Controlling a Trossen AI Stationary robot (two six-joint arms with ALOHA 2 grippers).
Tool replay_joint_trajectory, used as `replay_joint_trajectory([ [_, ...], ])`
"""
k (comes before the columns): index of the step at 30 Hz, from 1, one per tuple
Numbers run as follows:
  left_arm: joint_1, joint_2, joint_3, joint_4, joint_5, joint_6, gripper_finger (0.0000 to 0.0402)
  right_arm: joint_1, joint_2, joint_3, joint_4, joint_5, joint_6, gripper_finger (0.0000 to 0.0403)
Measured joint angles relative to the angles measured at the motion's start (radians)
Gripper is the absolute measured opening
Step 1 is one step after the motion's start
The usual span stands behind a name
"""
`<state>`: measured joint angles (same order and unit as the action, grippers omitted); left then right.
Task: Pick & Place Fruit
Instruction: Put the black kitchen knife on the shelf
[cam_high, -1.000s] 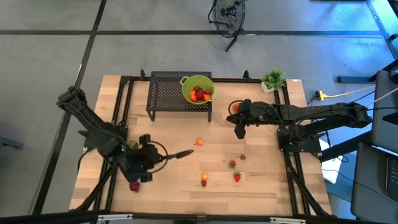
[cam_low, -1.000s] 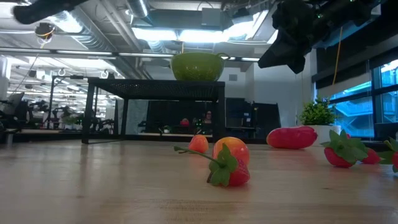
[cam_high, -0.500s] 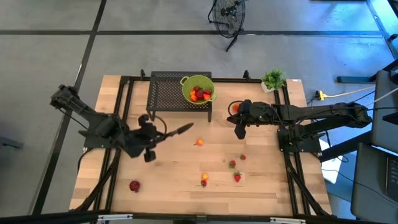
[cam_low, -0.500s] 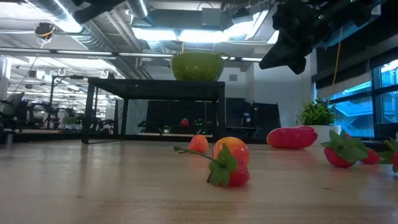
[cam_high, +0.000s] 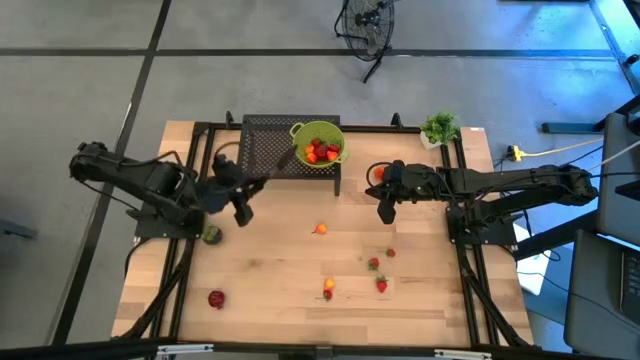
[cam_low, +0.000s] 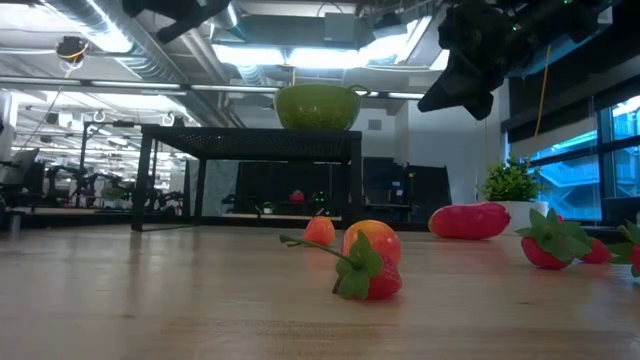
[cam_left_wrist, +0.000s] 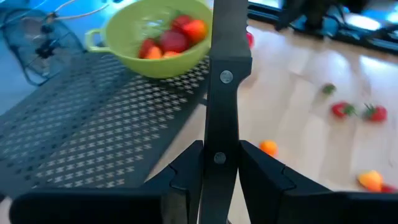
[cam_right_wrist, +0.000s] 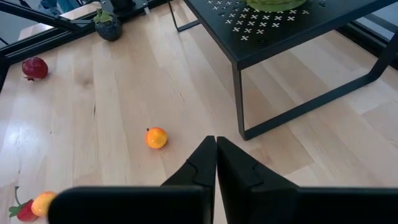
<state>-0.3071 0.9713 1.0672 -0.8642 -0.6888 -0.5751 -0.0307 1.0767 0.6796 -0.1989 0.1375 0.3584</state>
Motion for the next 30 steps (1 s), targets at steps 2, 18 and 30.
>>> replay_joint_trajectory([
  [2, 0.030, -0.011, 0.000, 0.000, 0.000, -0.015, 0.0088, 0.000, 0.000, 0.000, 0.000, 0.000, 0.000, 0.0019],
  [18, 0.301, -0.027, 0.000, 0.085, 0.046, -0.149, 0.0088, 0.000, 0.000, 0.000, -0.011, 0.000, -0.002, 0.0028],
  [30, 0.523, -0.022, 0.000, 0.079, 0.261, -0.309, 0.0086, 0.000, 0.000, 0.000, -0.027, 0.000, -0.002, 0.0008],
])
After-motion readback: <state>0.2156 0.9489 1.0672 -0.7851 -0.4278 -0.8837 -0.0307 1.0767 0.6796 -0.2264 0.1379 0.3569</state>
